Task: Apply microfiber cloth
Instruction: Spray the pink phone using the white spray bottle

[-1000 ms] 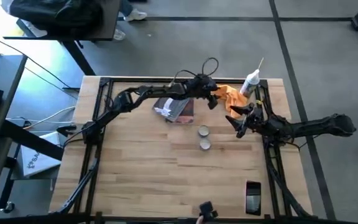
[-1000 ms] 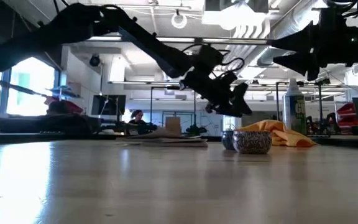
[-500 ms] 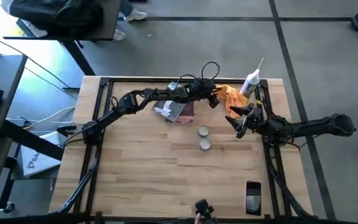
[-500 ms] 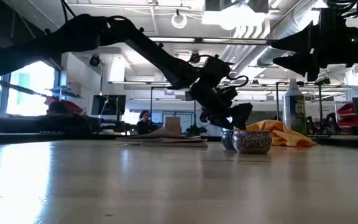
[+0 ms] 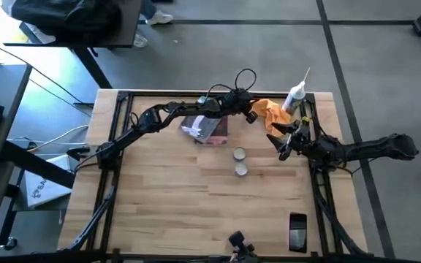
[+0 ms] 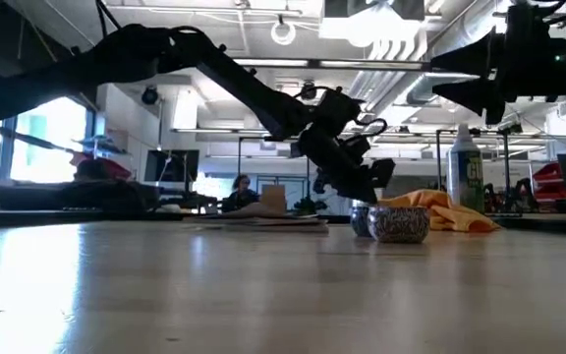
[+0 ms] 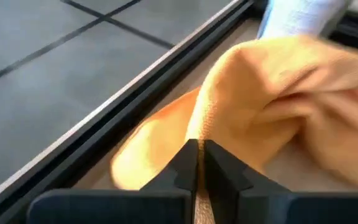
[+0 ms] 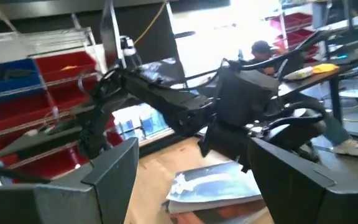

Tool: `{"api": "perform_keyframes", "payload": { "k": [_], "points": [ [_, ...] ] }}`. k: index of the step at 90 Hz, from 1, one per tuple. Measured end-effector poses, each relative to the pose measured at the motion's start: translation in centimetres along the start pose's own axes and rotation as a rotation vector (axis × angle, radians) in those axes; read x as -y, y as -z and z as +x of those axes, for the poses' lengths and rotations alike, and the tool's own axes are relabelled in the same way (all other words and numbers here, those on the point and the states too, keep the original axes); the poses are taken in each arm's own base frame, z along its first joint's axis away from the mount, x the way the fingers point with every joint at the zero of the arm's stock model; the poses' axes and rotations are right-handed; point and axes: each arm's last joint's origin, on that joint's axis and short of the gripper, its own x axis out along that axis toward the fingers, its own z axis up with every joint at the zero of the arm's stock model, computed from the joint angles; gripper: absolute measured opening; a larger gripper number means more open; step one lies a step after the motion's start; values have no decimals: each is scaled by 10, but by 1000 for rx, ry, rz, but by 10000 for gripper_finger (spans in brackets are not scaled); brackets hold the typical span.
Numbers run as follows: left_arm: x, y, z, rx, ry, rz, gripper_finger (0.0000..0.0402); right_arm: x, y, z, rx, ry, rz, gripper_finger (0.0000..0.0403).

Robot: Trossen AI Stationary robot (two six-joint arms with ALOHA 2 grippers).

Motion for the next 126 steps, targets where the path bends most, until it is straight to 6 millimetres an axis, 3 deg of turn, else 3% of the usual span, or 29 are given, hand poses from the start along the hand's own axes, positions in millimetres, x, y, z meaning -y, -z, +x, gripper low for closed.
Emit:
{"api": "perform_keyframes", "payload": {
  "k": [14, 35, 60, 72, 85, 99, 112, 126],
  "points": [
    [5, -1, -3, -18, 81, 10, 1, -6, -16, 6, -7, 7, -40, 271],
    [32, -22, -33, -89, 319, 65, 0, -12, -28, 12, -83, 14, -88, 271],
    [78, -15, -76, -297, 394, 335, 0, -11, -20, 13, -164, 18, -107, 271],
    [90, -14, -94, -352, 362, 450, 0, -11, -13, 11, -239, -26, -137, 271],
    [84, -21, -110, -370, 337, 468, 0, -14, -13, 11, -266, -70, -192, 268],
    [72, -19, -128, -374, 318, 464, 0, -23, -30, 12, -321, -87, -250, 255],
    [58, -24, -158, -264, 311, 425, 0, -29, -41, 16, -372, -50, -291, 244],
    [28, -25, -195, -145, 213, 336, 0, -32, -35, 24, -419, -17, -326, 238]
  ]
}}
